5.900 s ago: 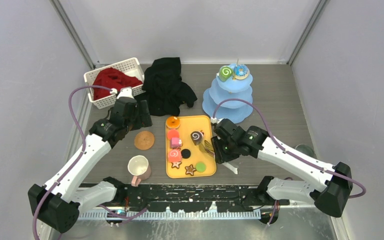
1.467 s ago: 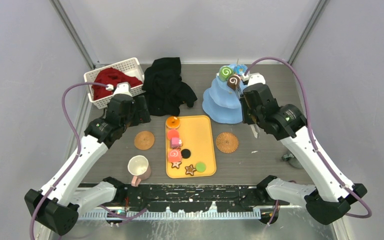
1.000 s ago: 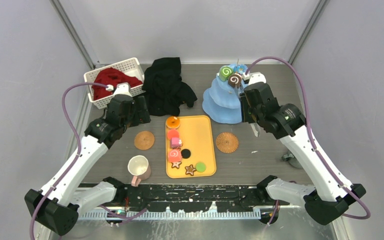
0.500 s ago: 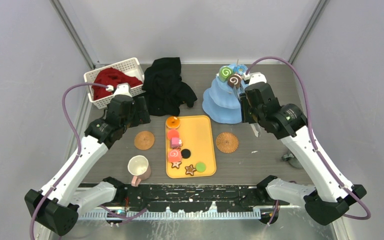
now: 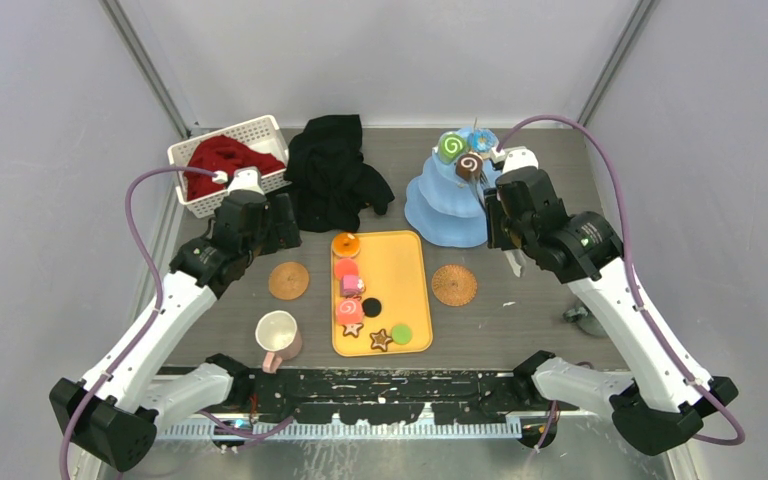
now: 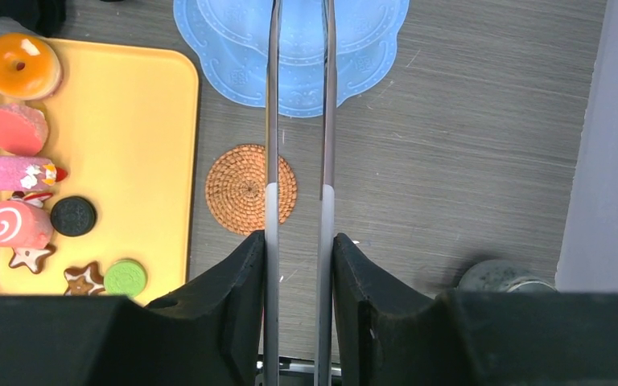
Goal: Serve the afternoon tea
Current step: Place the desert on the desert table.
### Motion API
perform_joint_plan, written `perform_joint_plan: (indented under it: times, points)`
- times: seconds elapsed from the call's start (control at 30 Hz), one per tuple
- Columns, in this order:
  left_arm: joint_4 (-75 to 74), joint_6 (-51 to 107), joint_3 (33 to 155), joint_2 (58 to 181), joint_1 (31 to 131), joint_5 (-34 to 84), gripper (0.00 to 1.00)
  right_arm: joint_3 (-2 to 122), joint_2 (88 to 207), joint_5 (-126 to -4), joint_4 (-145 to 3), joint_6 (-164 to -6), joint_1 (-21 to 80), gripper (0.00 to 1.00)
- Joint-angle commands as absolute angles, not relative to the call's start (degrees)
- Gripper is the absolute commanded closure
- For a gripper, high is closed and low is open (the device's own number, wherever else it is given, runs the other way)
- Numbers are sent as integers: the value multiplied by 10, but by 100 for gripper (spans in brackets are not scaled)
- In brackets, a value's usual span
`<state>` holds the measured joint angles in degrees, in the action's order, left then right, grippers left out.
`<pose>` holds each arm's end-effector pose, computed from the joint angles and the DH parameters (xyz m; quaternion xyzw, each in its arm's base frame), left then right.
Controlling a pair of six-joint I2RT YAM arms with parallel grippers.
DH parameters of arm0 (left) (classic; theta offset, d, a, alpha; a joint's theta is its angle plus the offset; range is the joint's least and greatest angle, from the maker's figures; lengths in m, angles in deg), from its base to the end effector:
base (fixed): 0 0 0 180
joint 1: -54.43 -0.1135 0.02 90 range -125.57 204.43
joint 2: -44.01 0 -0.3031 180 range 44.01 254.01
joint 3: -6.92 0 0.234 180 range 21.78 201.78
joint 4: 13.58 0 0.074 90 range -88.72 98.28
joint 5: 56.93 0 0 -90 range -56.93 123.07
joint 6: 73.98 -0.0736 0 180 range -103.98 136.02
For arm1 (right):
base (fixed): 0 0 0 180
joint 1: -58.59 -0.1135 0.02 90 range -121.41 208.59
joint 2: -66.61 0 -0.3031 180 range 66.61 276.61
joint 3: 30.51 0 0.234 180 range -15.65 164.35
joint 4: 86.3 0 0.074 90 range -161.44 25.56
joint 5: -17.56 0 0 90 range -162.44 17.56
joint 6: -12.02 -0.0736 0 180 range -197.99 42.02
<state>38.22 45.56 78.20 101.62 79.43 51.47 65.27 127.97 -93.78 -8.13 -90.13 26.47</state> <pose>0.1894 -0.0627 0.3359 -0.1050 0.8843 -0.0700 0.4496 0.1588 0.0681 0.4132 -0.0851 0.9027 -0.0123 0.4217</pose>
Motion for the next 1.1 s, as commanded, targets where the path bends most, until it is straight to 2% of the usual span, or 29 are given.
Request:
perform_joint_plan:
  times: [0.0, 0.27, 0.63, 0.87, 0.97, 1.03, 1.07]
  points:
    - [363, 454, 782, 1009, 791, 514, 4, 676, 1265, -944, -99, -900, 267, 61]
    - [365, 454, 781, 1005, 791, 515, 4, 679, 1261, -948, -95, -901, 267, 50]
    - [363, 454, 788, 1012, 791, 508, 4, 719, 1248, -943, -46, -888, 267, 50]
    - [357, 455, 790, 1022, 792, 500, 4, 722, 1236, -880, 9, -862, 267, 54]
    - [354, 454, 792, 1025, 791, 498, 4, 724, 1230, -770, 17, -845, 262, 60]
    - [354, 451, 794, 1026, 791, 500, 4, 723, 1228, -730, 16, -840, 262, 77]
    - [356, 450, 797, 1028, 791, 502, 4, 719, 1225, -707, 13, -836, 262, 82]
